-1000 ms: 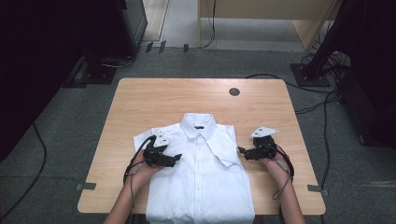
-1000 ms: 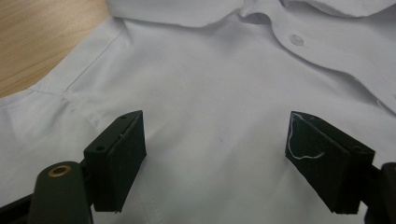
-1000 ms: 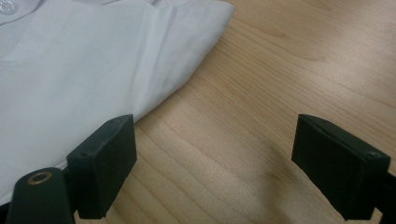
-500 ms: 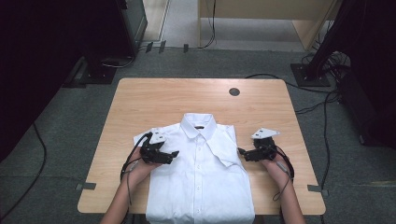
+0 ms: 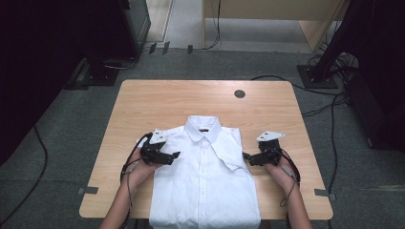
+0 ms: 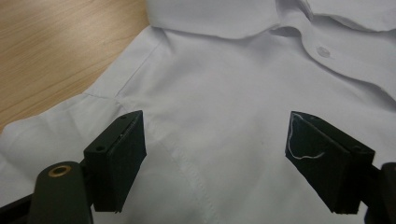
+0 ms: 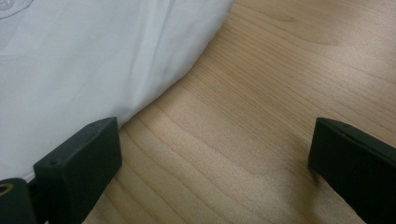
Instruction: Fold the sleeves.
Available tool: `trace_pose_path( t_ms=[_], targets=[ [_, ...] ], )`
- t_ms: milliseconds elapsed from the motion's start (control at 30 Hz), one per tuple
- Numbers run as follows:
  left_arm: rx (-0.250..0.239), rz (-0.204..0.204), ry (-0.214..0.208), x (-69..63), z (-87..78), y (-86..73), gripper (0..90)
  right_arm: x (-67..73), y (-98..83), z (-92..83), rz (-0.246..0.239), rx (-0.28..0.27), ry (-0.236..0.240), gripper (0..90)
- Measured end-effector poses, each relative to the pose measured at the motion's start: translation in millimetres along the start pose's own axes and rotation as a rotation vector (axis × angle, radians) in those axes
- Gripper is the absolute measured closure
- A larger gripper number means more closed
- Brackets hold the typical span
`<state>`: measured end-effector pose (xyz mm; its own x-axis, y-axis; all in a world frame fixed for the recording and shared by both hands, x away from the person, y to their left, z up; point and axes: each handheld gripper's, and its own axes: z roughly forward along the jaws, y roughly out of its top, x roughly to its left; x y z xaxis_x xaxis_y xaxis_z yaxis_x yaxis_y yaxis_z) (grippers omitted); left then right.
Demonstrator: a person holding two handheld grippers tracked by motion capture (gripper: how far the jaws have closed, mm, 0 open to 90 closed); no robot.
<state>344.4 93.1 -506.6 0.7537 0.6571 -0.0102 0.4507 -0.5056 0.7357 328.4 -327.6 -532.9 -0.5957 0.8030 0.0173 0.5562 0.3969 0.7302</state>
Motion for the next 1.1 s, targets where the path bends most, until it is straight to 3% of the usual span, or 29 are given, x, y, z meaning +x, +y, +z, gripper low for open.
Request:
trace_pose_path(
  t_ms=[1000, 1100],
  targets=[
    [-0.005, -0.048, -0.004, 21.2, -13.2, -4.7, 20.1, 2.4, 0.3, 0.6, 0.021, 0.009, -0.021, 0.0],
    [-0.002, -0.038, -0.001, 22.5, -14.3, -5.3, 20.1, 2.5, 0.3, 0.7, 0.025, 0.008, -0.024, 0.0]
  ],
)
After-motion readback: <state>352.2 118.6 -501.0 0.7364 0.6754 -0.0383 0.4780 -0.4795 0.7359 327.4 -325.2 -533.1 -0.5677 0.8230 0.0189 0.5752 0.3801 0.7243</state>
